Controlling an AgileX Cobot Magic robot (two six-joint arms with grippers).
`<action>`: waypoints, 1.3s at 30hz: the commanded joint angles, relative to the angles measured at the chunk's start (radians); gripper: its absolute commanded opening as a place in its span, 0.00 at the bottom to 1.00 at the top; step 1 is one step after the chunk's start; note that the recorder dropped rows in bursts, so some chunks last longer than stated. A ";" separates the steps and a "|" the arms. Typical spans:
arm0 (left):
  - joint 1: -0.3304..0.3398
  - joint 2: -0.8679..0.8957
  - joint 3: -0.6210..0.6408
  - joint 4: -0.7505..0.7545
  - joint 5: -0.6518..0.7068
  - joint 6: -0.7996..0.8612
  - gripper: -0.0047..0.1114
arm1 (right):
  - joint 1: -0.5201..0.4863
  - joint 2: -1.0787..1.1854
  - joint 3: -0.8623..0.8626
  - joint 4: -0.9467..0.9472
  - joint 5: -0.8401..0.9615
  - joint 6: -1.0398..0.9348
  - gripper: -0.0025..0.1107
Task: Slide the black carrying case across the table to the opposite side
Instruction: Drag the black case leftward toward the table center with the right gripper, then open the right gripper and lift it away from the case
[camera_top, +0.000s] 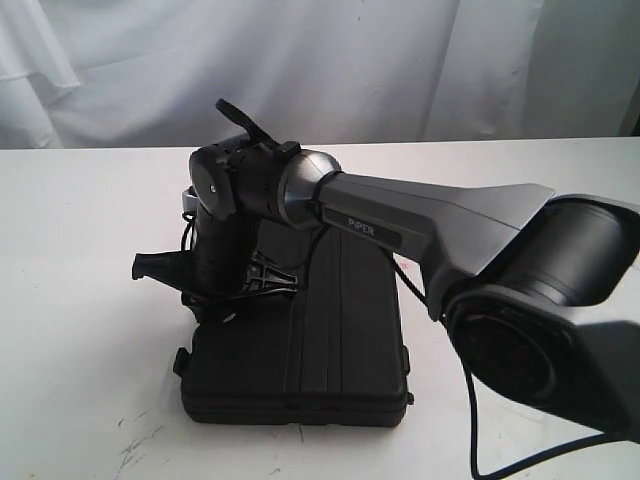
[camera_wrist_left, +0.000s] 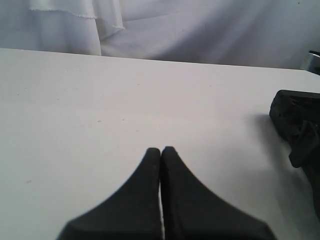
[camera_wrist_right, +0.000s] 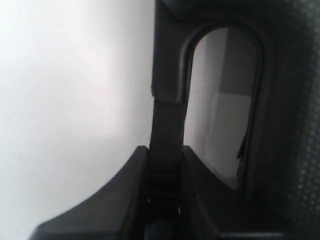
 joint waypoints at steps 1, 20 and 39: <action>0.000 -0.005 0.004 0.000 -0.015 -0.004 0.04 | 0.004 -0.005 -0.015 0.018 -0.016 0.003 0.02; 0.000 -0.005 0.004 0.000 -0.015 -0.004 0.04 | -0.014 -0.053 -0.015 -0.012 0.052 -0.026 0.45; 0.000 -0.005 0.004 0.000 -0.015 -0.004 0.04 | -0.100 -0.326 -0.010 -0.216 0.099 -0.393 0.02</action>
